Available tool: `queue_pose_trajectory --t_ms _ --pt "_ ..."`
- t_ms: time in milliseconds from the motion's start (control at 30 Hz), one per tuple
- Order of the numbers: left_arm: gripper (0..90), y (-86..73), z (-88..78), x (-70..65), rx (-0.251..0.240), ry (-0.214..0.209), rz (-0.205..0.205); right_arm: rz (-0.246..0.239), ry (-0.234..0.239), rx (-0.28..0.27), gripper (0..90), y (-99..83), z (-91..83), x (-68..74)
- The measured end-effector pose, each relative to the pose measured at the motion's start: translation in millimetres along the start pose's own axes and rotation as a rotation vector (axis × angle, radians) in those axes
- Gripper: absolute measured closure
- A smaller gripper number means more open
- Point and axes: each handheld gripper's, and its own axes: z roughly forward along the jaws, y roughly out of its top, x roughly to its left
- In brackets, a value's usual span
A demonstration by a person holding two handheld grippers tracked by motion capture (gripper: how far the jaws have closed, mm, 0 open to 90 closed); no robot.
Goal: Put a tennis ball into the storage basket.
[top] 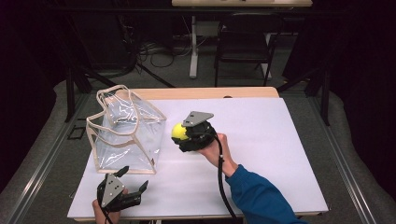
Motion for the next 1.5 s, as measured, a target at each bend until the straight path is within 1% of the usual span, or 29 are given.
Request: queue_pose_trajectory --t_ms 67,433,600,700,833,1033,1267,1500 --pt "16.2 -0.1 -0.3 0.0 -0.001 0.005 -0.003 -0.001 -0.002 0.0 27.4 1.5 -0.2 -0.2" --pt "16.2 0.0 0.1 0.5 0.001 0.003 0.0 -0.006 -0.006 -0.019 27.4 10.7 -0.5 -3.1" --pt "16.2 0.1 0.0 0.1 -0.001 0.0 -0.001 0.0 -0.008 -0.03 27.4 14.8 -0.5 -5.0" --pt "16.2 0.5 0.1 0.1 -0.001 -0.002 0.003 -0.003 -0.009 -0.031 27.4 16.6 -0.2 -4.9" --pt "16.3 0.2 -0.4 0.0 -0.002 0.002 -0.003 -0.003 -0.01 -0.031 27.4 18.4 -0.2 -4.9" --pt "16.2 0.6 -0.2 0.1 -0.003 -0.001 0.003 -0.007 -0.012 -0.037 27.4 21.5 -0.4 -6.2" --pt "16.2 0.4 -0.2 0.3 -0.001 0.002 0.0 -0.001 -0.011 -0.047 27.4 25.5 0.7 -8.1" --pt "16.2 0.3 0.1 0.8 -0.001 0.0 0.001 -0.01 -0.01 -0.049 27.4 29.6 0.9 -7.5"
